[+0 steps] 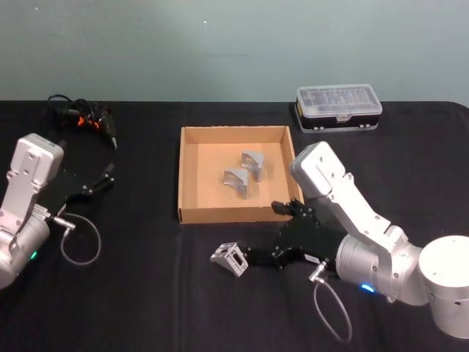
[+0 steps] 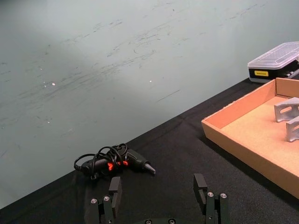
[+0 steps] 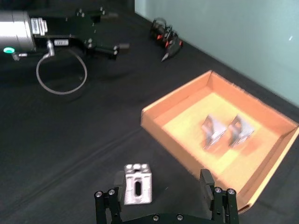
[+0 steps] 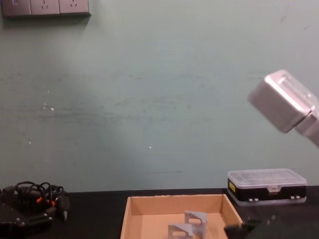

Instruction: Use one hand to pick up the angle iron from the table and place it into the box.

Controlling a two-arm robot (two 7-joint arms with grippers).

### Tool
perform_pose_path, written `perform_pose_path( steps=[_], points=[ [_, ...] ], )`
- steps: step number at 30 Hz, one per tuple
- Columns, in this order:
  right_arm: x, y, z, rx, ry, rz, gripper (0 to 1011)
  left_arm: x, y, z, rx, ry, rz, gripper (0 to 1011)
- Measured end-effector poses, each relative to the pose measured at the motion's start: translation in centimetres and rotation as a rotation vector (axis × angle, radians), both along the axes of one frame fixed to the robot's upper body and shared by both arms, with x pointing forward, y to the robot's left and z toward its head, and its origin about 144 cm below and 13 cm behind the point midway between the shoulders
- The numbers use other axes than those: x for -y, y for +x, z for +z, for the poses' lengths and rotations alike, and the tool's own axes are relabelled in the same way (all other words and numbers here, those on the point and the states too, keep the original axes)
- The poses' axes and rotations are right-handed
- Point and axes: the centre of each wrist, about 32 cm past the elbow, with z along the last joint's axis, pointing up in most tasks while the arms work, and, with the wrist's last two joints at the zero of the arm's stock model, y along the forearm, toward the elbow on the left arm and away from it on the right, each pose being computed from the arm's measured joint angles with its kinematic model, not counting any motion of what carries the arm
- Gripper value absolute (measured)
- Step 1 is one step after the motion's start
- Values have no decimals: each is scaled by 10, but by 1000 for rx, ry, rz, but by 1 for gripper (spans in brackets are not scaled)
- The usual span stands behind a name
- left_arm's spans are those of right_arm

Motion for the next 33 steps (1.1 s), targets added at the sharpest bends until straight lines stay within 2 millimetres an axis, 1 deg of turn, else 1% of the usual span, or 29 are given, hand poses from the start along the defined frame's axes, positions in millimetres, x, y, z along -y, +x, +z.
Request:
perform_pose_path(
  steps=[4, 9, 17, 23, 33],
  points=[
    [-10, -5, 0, -62, -20, -16, 1003, 0, 0, 0, 0, 0, 0, 1011],
    [-20, -3, 1, -129, -36, -31, 1003, 0, 0, 0, 0, 0, 0, 1011],
    [-32, 6, 2, -186, -56, -32, 1003, 0, 0, 0, 0, 0, 0, 1011],
    [-40, 17, 3, -219, -45, -23, 1003, 0, 0, 0, 0, 0, 0, 1011],
    [-46, 34, 3, -230, -46, -41, 1003, 0, 0, 0, 0, 0, 0, 1011]
  ],
)
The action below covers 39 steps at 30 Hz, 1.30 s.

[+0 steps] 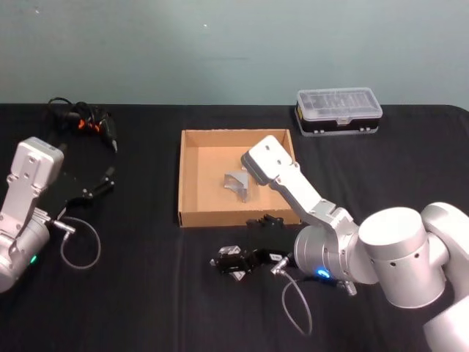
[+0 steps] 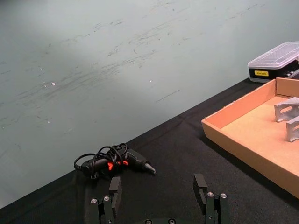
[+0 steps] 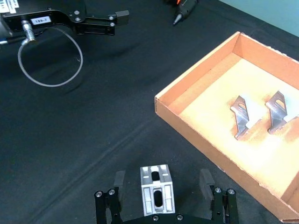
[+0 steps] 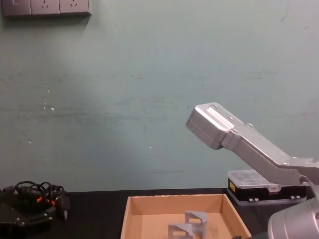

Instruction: Use one hand to pick up the angle iron from the table and place it into the box.

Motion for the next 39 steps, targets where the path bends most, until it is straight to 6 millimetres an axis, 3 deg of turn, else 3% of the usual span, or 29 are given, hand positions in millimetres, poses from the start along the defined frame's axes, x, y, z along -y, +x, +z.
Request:
perform_pose_path(
  steps=[39],
  points=[
    [-12, 18, -22, -82, -10, 13, 1003, 0, 0, 0, 0, 0, 0, 1011]
  ],
)
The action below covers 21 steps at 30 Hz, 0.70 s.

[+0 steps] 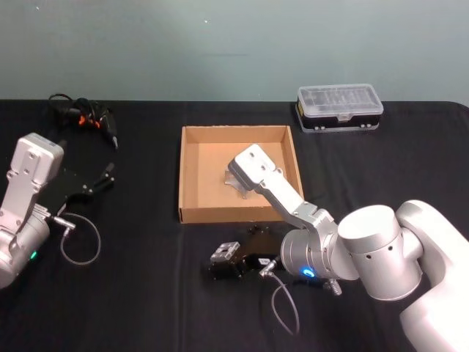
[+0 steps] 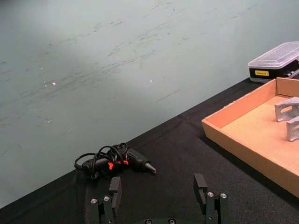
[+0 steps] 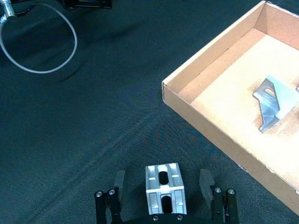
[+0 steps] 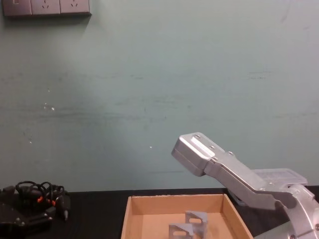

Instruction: Use one hand to pick up the angle iron from the table and place it into the box.

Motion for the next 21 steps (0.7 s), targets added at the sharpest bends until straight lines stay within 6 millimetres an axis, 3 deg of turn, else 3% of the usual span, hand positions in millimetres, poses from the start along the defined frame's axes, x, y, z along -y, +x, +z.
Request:
perform_pose_path(
  steps=[7, 13, 21],
  points=[
    [0, 0, 0, 2, 0, 1, 1000, 0, 0, 0, 0, 0, 0, 1011],
    [0, -1, 1, 3, 1, 1, 885, 0, 0, 0, 0, 0, 0, 1011],
    [1, -1, 1, 4, 2, 0, 648, 0, 0, 0, 0, 0, 0, 1011]
  ],
)
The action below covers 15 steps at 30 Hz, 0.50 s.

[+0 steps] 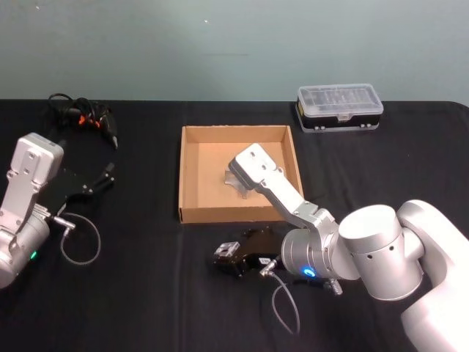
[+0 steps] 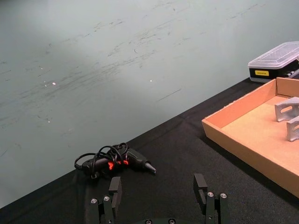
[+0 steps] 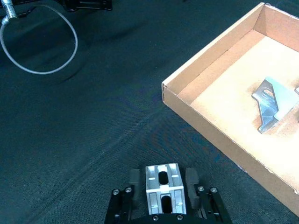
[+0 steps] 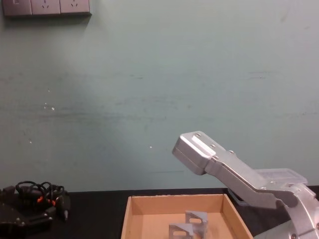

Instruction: Use one hand to pick up the angle iron from the table and place it into the box.

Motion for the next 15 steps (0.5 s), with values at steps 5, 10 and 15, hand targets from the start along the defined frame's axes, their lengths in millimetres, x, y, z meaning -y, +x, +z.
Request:
perform_pose_path(
  steps=[5, 10, 15],
  points=[
    [0, 0, 0, 0, 0, 0, 484, 0, 0, 0, 0, 0, 0, 1011],
    [0, 0, 0, 0, 0, 0, 446, 0, 0, 0, 0, 0, 0, 1011],
    [0, 0, 0, 1, 0, 0, 446, 0, 0, 0, 0, 0, 0, 1011]
  ],
)
